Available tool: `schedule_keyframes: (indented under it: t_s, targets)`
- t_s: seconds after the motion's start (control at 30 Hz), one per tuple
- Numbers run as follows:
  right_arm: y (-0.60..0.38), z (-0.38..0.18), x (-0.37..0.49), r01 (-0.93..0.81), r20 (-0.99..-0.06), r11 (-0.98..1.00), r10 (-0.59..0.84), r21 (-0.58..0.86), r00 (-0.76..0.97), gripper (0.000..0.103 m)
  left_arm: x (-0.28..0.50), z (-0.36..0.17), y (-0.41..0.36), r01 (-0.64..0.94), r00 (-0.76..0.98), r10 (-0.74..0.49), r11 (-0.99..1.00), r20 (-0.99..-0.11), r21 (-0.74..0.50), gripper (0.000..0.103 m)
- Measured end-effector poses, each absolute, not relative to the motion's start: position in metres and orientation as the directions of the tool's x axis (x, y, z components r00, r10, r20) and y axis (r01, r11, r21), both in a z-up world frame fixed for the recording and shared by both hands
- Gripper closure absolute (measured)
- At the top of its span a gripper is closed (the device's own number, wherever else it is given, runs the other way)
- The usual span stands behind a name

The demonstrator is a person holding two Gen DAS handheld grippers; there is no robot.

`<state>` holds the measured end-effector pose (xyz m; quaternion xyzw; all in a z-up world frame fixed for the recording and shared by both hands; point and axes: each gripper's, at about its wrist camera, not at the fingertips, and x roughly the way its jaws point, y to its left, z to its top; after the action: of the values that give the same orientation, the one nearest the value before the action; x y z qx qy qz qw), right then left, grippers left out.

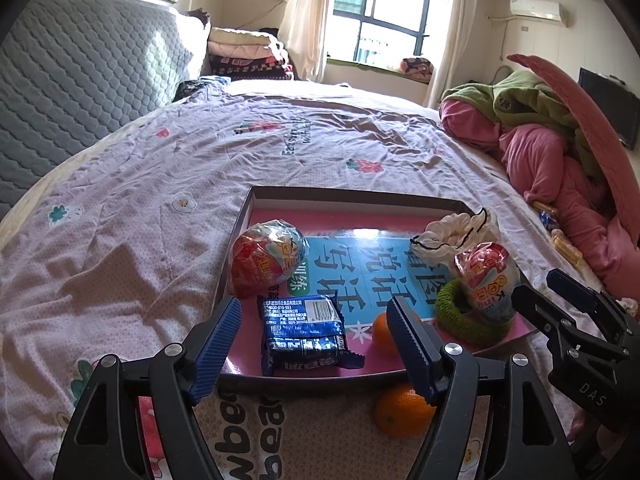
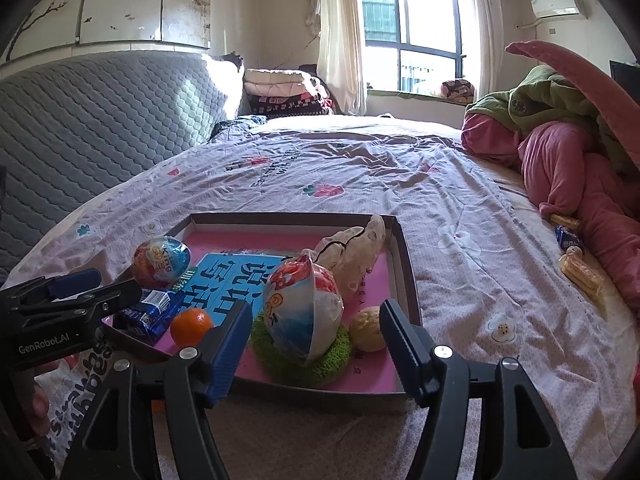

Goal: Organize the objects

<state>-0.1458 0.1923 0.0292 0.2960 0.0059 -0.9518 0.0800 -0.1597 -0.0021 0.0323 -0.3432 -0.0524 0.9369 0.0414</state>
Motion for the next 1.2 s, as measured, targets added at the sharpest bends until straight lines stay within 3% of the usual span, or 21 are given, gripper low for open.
schedule_keyframes:
  t_s: [0.3, 0.87, 1.2]
  targets:
    - [0.191, 0.039, -0.126, 0.133, -0.521, -0.991, -0.131, 0.034, -0.843, 0.025, -0.139, 0.04, 0.004, -0.038, -0.786, 0.082, -0.996, -0.613, -0.085, 0.025]
    - [0.182, 0.059, -0.088, 0.132, -0.415, -0.99, -0.136, 0.038, -0.9, 0.019, -0.109, 0.05, 0.006, 0.038, -0.819, -0.031, -0.999, -0.573, 0.0, 0.026]
    - [0.181, 0.063, -0.075, 0.132, -0.385, -0.991, -0.136, 0.036, -0.913, 0.014, -0.091, 0.047, 0.01, 0.017, -0.821, -0.006, -1.0, -0.571, -0.013, 0.025]
